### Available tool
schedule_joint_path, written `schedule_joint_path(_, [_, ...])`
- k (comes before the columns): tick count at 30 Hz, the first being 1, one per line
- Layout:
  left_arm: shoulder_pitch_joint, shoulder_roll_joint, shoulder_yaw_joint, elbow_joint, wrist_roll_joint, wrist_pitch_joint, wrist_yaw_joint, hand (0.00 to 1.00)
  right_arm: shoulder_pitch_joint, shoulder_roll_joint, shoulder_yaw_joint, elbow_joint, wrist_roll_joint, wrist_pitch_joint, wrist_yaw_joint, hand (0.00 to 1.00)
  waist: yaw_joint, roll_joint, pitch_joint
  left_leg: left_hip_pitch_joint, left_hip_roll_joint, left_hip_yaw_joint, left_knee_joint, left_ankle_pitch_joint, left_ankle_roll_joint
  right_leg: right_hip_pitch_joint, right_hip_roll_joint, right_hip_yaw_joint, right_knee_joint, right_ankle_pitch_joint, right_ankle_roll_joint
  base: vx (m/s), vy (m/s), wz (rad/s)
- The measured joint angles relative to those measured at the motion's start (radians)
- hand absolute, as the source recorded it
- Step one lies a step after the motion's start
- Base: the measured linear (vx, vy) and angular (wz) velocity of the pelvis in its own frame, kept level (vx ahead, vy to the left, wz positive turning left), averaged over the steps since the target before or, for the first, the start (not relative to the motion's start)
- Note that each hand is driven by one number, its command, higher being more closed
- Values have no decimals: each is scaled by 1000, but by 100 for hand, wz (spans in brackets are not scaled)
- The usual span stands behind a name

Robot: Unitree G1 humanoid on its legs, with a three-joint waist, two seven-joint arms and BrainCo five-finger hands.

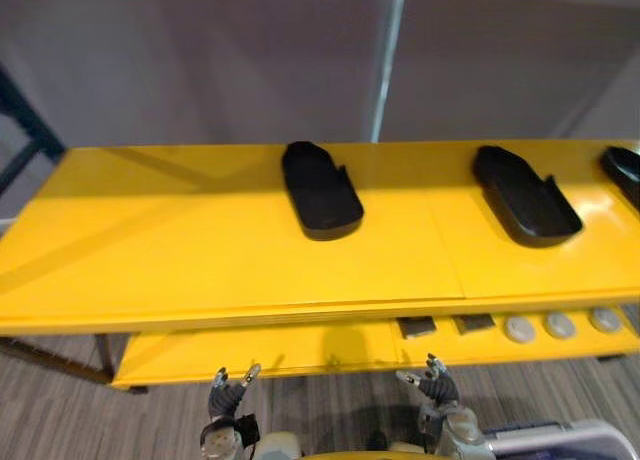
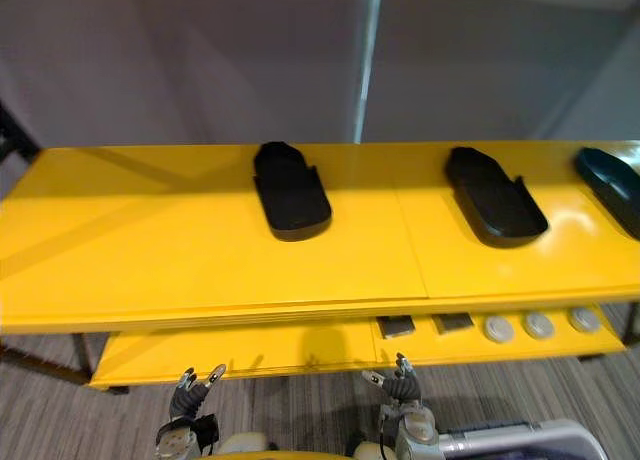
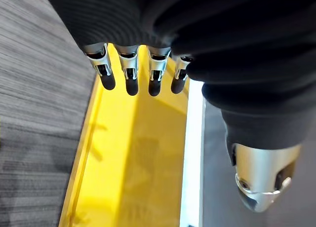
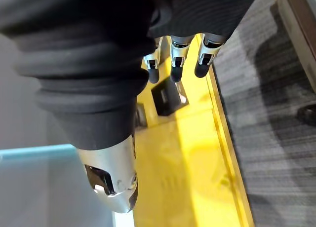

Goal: Walk over and take plastic housings, then place them on the shelf

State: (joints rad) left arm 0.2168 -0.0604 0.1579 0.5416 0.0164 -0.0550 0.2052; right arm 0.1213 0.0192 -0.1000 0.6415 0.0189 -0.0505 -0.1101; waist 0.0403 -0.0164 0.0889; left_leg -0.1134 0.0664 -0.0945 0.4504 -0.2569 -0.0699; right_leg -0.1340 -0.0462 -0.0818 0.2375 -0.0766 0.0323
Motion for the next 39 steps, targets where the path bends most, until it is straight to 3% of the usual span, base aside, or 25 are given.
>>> schedule_joint_path(3, [-42,-11,-24,-1,9,-3,3,0,-12,6,1,-2,-25,0,0,0,-7,-14,16,9,-7,31,0,-54,30,-61,15,82,29,15,23,-140,179,-96])
schedule_joint_path(5, [-47,-11,-46,-15,27,-21,12,0,-21,11,24,-6,-49,6,0,0,1,-42,35,11,-20,136,12,-77,60,-105,17,191,18,56,48,-201,204,-141])
schedule_joint_path(6, [-44,-11,-51,-19,36,-21,12,0,-21,11,30,-12,-68,13,1,0,3,-45,43,7,-19,184,24,-83,71,-116,3,182,8,61,12,-228,220,-131])
schedule_joint_path(7, [-42,-11,-51,-22,36,-21,12,0,-21,11,30,-17,-71,18,1,0,6,-48,49,9,-20,211,24,-85,78,-120,-9,159,4,60,0,-254,219,-124])
schedule_joint_path(8, [-42,-13,-44,-20,38,-18,12,0,-23,11,44,-23,-82,20,2,0,0,-42,65,17,-15,288,9,-75,121,-133,-40,113,35,54,18,-271,207,-104])
schedule_joint_path(10, [-38,-13,-37,-18,40,-15,13,0,-28,8,62,-22,-104,23,4,0,15,-46,69,51,-14,368,-28,-64,142,-171,-83,-30,233,-5,10,-231,140,-111])
schedule_joint_path(14, [-42,-9,-39,-16,52,-9,12,0,-47,9,79,-4,-138,17,5,0,28,-48,59,71,-11,468,-69,-48,156,-81,-109,-147,463,-155,11,-143,90,-90])
schedule_joint_path(16, [-48,4,-33,47,57,-3,13,0,-83,4,80,74,-148,16,4,0,28,-65,30,39,-13,499,-74,-16,152,40,-111,-189,344,-198,20,-70,-7,-73])
schedule_joint_path(18, [-83,31,-34,113,56,5,13,0,-130,-3,79,148,-148,17,2,0,31,-87,27,13,-39,447,-87,24,141,85,-95,-191,158,-206,28,-76,-85,-60])
schedule_joint_path(20, [-102,33,-39,179,56,13,13,0,-160,-46,79,200,-147,17,0,0,26,-39,37,19,-51,318,-131,72,119,144,-57,-164,4,-130,13,-94,-131,-54])
schedule_joint_path(24, [-97,46,-49,182,57,12,13,0,-136,-67,66,206,-147,17,-1,0,26,-25,34,63,-59,286,-228,122,102,145,-41,-144,-39,-95,0,-120,-52,-16])
schedule_joint_path(28, [-90,58,-77,217,71,12,12,0,-135,-67,57,216,-138,16,-4,0,22,-17,37,103,-53,304,-321,161,91,124,-16,-74,-71,-45,-10,-97,-18,-48])
schedule_joint_path(31, [-77,59,-76,219,76,12,12,0,-147,-68,57,216,-126,17,-12,0,19,0,48,111,-32,403,-331,160,90,85,-12,-31,-70,-45,-9,-109,23,-91])
schedule_joint_path(33, [-73,55,-67,220,76,13,12,0,-170,-66,56,216,-124,16,-21,0,3,26,57,108,-10,492,-340,158,94,62,-72,-223,-28,-64,-41,-136,50,-129])
schedule_joint_path(34, [-61,55,-65,220,76,14,12,0,-184,-64,58,216,-119,16,-21,0,5,32,58,111,9,558,-349,158,94,43,-145,-397,31,-80,-64,-100,37,-152])
schedule_joint_path(36, [-52,67,-36,226,76,19,12,0,-200,-61,61,216,-107,15,-21,0,7,35,59,116,31,651,-341,155,88,45,-198,-589,49,-82,-71,-64,2,-169])
schedule_joint_path(37, [-47,75,-27,235,76,23,14,0,-199,-64,63,216,-107,16,-22,0,6,29,61,119,37,679,-325,146,74,55,-203,-627,12,-31,-25,-30,-68,-124])
schedule_joint_path(39, [-53,89,-29,252,76,23,13,0,-181,-70,66,216,-106,16,-22,0,1,37,65,128,52,626,-303,140,61,80,-156,-581,-57,28,-8,28,-163,-97])
